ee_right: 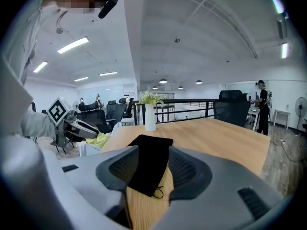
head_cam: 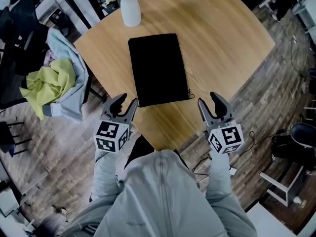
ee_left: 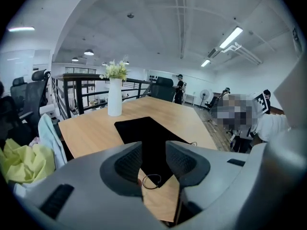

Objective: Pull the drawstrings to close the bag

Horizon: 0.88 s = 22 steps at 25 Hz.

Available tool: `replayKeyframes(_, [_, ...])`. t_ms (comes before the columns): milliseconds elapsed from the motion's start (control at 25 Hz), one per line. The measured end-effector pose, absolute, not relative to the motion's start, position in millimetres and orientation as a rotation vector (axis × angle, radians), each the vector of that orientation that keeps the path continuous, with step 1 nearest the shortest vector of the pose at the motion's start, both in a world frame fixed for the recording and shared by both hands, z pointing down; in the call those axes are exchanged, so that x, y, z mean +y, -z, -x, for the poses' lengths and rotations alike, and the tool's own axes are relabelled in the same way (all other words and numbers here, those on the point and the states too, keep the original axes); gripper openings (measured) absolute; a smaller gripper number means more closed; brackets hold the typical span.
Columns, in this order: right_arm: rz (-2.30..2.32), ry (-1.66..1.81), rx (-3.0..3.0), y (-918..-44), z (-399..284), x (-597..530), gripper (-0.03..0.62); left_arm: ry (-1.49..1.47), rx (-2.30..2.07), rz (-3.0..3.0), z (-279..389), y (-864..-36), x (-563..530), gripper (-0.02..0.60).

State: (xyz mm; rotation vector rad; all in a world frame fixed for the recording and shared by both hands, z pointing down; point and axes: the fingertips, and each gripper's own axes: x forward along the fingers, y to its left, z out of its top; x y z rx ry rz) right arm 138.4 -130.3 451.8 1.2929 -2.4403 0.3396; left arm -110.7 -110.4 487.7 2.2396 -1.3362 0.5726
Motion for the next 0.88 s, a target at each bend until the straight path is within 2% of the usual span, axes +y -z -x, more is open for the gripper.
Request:
replayKeyframes(440, [-1.151,-0.401,-2.272,-559,-150,-138,0.176,-0.781,-1.261,-2.142,120,-579,-102,0.155])
replayKeyframes(880, [-1.072,-0.481,-2.270,-599,-150,-147,0.170,-0.978,-1.154,-2.221,120,-613,-108,0.155])
